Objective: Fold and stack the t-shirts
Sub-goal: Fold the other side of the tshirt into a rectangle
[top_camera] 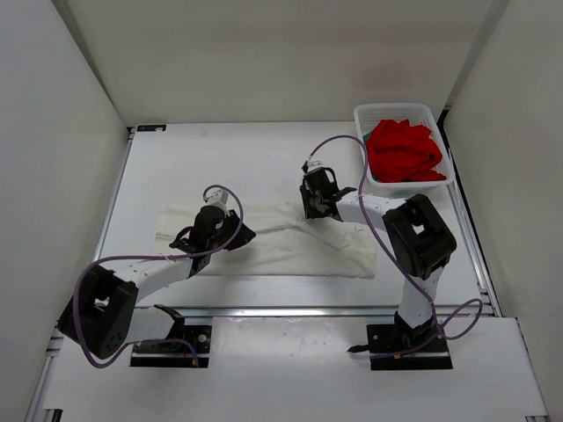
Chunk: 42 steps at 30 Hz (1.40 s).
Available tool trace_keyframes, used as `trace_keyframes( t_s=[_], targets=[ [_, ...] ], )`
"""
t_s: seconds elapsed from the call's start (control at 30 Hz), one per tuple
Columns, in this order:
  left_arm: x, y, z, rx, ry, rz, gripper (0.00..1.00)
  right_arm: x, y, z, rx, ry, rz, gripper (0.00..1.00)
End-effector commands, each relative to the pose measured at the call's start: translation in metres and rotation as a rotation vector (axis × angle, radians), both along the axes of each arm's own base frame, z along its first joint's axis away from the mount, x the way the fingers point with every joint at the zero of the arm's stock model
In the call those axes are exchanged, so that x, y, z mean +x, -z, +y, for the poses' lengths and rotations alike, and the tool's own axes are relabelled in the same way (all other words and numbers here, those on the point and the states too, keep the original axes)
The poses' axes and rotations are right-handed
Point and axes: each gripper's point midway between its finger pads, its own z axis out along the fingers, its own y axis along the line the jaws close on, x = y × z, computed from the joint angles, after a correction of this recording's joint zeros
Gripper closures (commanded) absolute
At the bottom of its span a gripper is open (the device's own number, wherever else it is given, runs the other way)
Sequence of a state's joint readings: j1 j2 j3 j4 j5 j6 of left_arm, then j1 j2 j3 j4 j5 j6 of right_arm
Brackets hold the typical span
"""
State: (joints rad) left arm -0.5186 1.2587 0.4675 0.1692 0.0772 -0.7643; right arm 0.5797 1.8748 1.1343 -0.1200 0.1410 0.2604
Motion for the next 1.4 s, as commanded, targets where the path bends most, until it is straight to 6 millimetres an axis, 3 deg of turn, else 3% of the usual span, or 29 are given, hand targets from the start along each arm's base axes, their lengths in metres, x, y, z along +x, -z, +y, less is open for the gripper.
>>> trace_keyframes(
  t_s=[0.0,0.17,0.23,0.27,0.33,0.4,0.53,0.67,0.83,1.13,1.27,1.37],
  targets=[
    [0.003,-0.011,0.004,-0.029,0.002,-0.039,0.73,0.008,-0.009,0.004,0.016,0.021,-0.020,0.76],
    [0.006,-0.017,0.004,-0.032,0.004,-0.054,0.73,0.009,-0.009,0.001,-0.015,0.034,-0.013,0.67],
    [0.007,-0.019,0.003,-0.037,0.007,-0.060,0.73,0.008,-0.009,0.001,-0.007,0.035,0.002,0.75],
    [0.007,-0.020,0.002,-0.041,0.009,-0.064,0.73,0.007,-0.008,0.001,-0.007,0.036,0.004,0.85],
    [0.005,-0.017,0.002,-0.046,0.016,-0.053,0.73,0.005,-0.011,0.000,-0.008,0.038,-0.001,0.96],
    [0.003,-0.014,0.004,-0.046,0.010,-0.049,0.73,0.003,-0.021,0.002,0.012,0.037,-0.010,1.00],
    [0.006,-0.020,0.001,-0.061,0.017,-0.066,0.73,-0.010,-0.038,0.003,0.029,0.039,-0.017,1.00],
    [0.013,-0.028,0.005,-0.086,0.003,-0.075,0.72,-0.040,-0.053,0.001,0.014,0.066,0.011,1.00],
    [0.019,-0.043,0.009,-0.098,-0.004,-0.103,0.72,-0.090,-0.046,0.000,-0.002,0.095,0.090,1.00],
    [0.025,-0.055,0.015,-0.144,-0.018,-0.118,0.73,-0.154,-0.059,0.042,0.074,-0.030,0.143,1.00],
    [0.038,-0.067,0.030,-0.178,-0.069,-0.135,0.72,-0.179,-0.077,0.060,0.160,-0.122,0.154,0.88],
    [0.040,-0.075,0.032,-0.187,-0.080,-0.148,0.72,-0.182,-0.082,0.044,0.178,-0.115,0.138,0.82]
  ],
)
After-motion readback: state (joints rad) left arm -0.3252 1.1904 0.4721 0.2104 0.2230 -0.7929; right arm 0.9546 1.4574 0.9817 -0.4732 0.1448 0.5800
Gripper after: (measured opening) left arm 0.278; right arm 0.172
